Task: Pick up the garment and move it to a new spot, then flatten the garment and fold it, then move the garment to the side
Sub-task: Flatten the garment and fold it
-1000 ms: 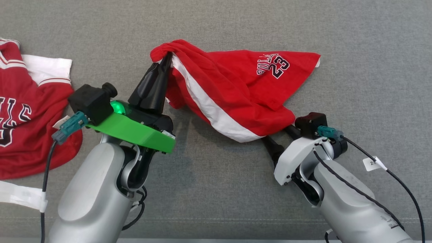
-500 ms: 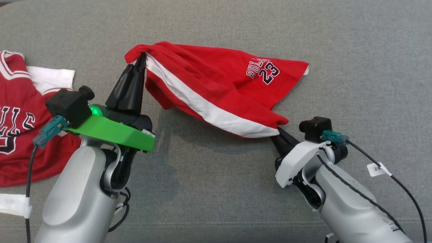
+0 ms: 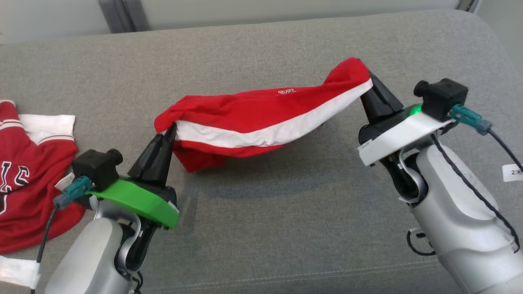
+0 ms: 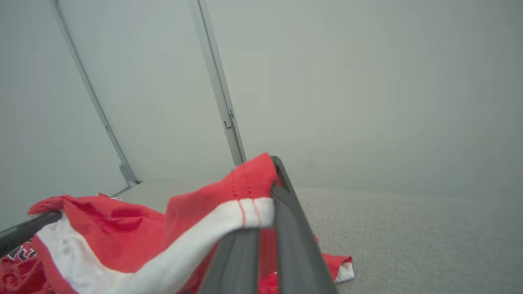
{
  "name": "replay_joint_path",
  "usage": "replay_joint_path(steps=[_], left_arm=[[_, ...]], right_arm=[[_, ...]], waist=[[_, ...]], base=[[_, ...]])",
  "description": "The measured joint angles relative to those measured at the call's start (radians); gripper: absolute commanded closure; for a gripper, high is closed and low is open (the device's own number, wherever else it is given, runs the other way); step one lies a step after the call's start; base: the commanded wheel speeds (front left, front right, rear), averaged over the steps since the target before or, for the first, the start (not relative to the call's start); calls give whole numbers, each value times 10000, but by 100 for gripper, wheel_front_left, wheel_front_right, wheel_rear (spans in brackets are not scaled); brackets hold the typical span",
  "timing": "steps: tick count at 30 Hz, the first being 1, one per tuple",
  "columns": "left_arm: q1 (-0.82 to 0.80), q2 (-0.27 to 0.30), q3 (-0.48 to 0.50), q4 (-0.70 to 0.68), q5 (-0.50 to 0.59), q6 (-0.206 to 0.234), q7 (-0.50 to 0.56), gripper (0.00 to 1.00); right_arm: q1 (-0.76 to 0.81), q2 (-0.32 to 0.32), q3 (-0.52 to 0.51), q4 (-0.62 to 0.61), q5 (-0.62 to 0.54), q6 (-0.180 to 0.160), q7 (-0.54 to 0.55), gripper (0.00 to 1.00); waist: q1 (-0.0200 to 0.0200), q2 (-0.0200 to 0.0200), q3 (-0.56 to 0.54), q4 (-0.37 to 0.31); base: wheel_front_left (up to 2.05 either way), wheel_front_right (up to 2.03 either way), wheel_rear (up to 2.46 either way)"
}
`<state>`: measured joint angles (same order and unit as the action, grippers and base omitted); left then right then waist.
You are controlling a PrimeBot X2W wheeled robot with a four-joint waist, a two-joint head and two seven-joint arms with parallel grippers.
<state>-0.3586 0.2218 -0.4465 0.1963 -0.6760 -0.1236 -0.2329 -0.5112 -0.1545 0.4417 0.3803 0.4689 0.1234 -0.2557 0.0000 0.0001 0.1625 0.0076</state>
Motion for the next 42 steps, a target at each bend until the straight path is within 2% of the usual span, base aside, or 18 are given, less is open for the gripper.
replay_joint_path(steps=[3, 6, 10, 15, 19, 23, 25, 28, 31, 35, 38, 42], left_arm=[[405, 311, -144, 40, -261, -6, 573, 100], [769, 431, -221, -25, -1174, -8, 1285, 100], [639, 823, -510, -297, -1816, -10, 2451, 100], [-629, 1361, -385, -439, -2878, -10, 4027, 100], [-1828, 1388, 82, 35, -4192, -10, 5530, 100], [-3143, 1580, 458, 709, -4451, 15, 6546, 100], [-3983, 1588, 639, 865, -4422, 113, 6648, 100], [-5822, 1622, 938, 878, -3898, 244, 6512, 100], [-7092, 1728, 1154, 800, -2957, 242, 5940, 100], [-8266, 1630, 1609, 635, -2581, 221, 5005, 100], [-8083, 1319, 1559, 1216, -2615, 167, 4669, 100], [-6194, 980, 976, 2098, -2744, 117, 4541, 100]], right_arm=[[32, -169, -391, -686, 67, 0, 0, 100], [161, -416, -708, -1151, 288, 0, 0, 100], [258, -809, -556, -1379, 606, 10, 0, 100], [-318, -1174, -61, -1685, 874, 10, 167, 100], [-1601, -1482, 316, -1672, 1099, 10, 911, 100], [-2949, -1611, 545, -1258, 1346, 13, 1607, 100], [-3638, -1653, 479, -991, 1377, 13, 1843, 100], [-5135, -1478, -280, -481, 1630, 15, 1944, 100], [-6288, -1225, -798, -324, 1639, 10, 1783, 100], [-7437, -1170, -1016, -506, 1427, -2, 1321, 100], [-7305, -1233, -523, -236, 1149, -2, 1051, 100], [-5644, -1172, 104, 219, 1118, 0, 702, 100]], waist=[[0, 0, -199, -185], [0, 0, -381, -356], [0, 0, -460, -556], [0, 0, -238, -622], [0, 0, 85, -666], [0, 0, 517, -718], [0, 0, 753, -743], [0, 0, 1245, -787], [0, 0, 1628, -818], [0, 0, 2146, -836], [0, 0, 2461, -801], [1, 0, 2579, -636]], base=[[0, 0, 0], [0, 0, 0], [0, 0, 0], [0, 0, 0], [0, 0, 0], [0, 0, 0], [0, 0, 0], [0, 0, 0], [0, 0, 0], [0, 0, 0], [0, 0, 0], [0, 0, 0]])
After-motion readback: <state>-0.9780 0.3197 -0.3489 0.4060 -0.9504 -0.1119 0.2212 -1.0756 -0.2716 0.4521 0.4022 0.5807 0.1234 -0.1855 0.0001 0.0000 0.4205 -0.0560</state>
